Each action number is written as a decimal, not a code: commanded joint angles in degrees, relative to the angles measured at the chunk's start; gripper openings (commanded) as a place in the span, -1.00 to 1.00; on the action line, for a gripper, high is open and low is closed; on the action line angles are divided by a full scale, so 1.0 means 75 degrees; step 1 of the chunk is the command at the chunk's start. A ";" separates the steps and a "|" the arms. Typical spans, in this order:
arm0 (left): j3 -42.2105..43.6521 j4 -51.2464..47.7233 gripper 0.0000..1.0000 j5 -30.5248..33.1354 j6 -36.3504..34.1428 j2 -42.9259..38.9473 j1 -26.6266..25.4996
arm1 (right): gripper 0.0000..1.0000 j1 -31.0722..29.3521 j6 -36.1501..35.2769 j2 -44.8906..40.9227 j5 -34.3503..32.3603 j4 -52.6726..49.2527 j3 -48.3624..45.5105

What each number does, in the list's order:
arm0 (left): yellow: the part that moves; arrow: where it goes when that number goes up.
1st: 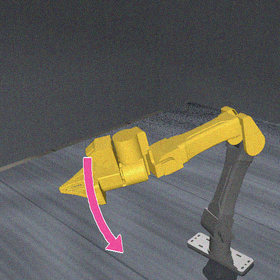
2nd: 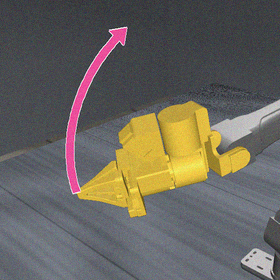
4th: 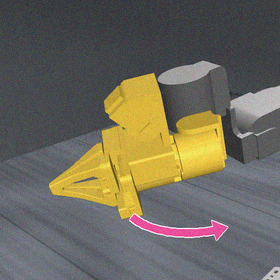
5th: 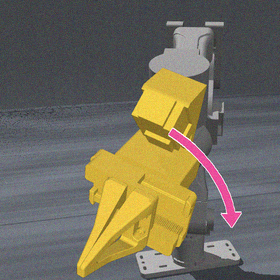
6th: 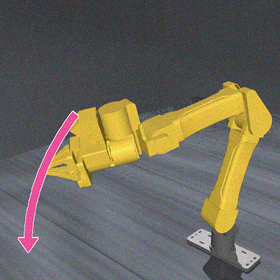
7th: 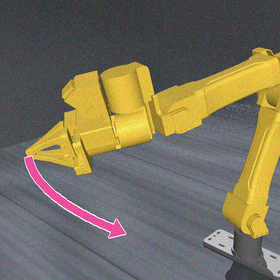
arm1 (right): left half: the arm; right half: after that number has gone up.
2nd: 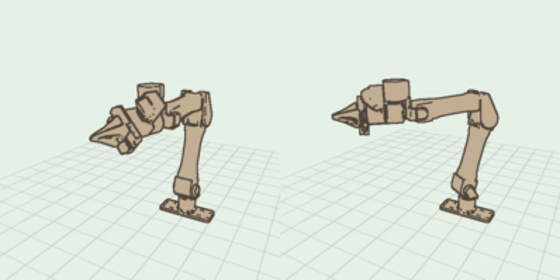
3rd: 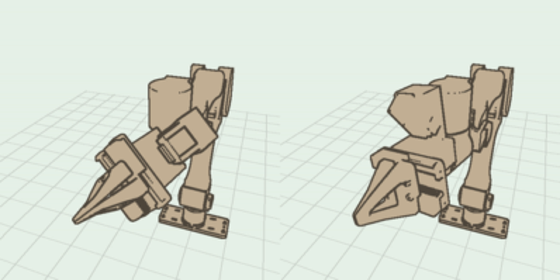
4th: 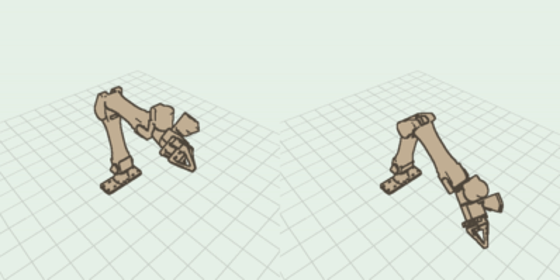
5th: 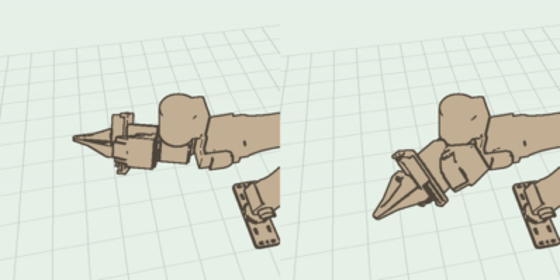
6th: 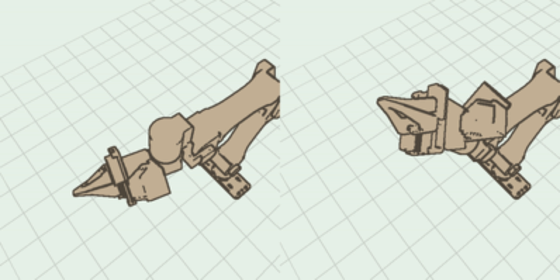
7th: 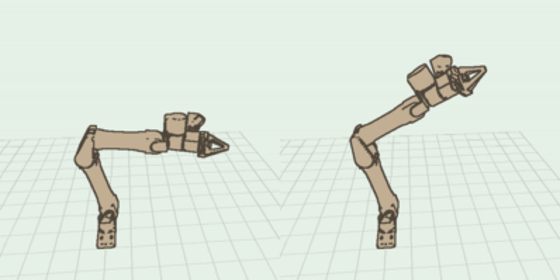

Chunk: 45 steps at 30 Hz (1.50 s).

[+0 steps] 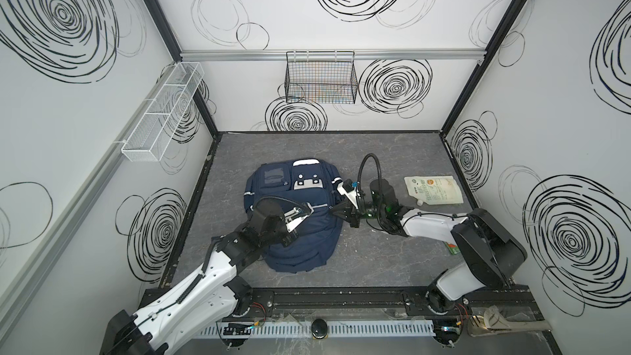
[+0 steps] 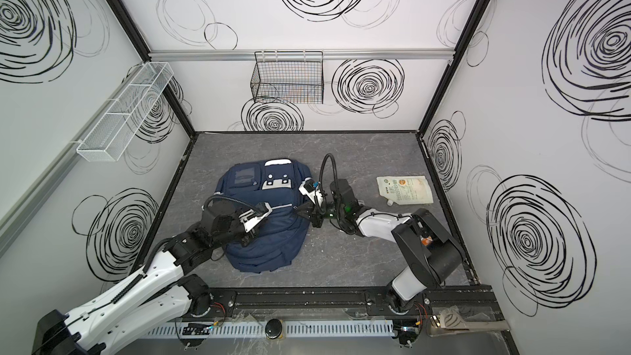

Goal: Pack the student bag

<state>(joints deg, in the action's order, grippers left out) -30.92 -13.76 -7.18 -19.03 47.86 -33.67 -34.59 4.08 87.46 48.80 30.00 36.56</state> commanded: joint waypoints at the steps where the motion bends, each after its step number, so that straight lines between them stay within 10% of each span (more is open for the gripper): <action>1: -0.0697 0.0797 -1.00 0.0347 0.1626 0.0571 0.0153 | -1.00 -0.0092 -0.0101 -0.0635 -0.0750 -0.1088 0.0249; 10: -0.1779 0.0876 -1.00 0.0736 0.3389 0.2341 0.0065 | -1.00 -0.0936 0.0353 -0.1408 -0.0954 -0.1726 0.0537; 34: -0.1817 0.1898 -0.99 0.0158 0.6214 0.2229 0.0218 | -1.00 -0.2473 0.0857 -0.1484 -0.1352 -0.1208 0.0296; 36: -0.1931 0.1832 -0.61 -0.0224 0.6131 0.2210 0.0332 | -1.00 -0.2283 0.0802 -0.1556 -0.1406 -0.1471 0.0288; 45: -0.2988 0.0249 -0.01 -0.0741 0.4753 0.1993 0.0452 | -1.00 -0.1570 0.0230 -0.2081 -0.0897 -0.0780 -0.0325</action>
<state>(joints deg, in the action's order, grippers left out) -47.86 -21.28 -11.31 19.77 64.05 -31.05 -45.06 9.23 74.30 30.24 19.25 35.22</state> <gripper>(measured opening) 0.479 0.073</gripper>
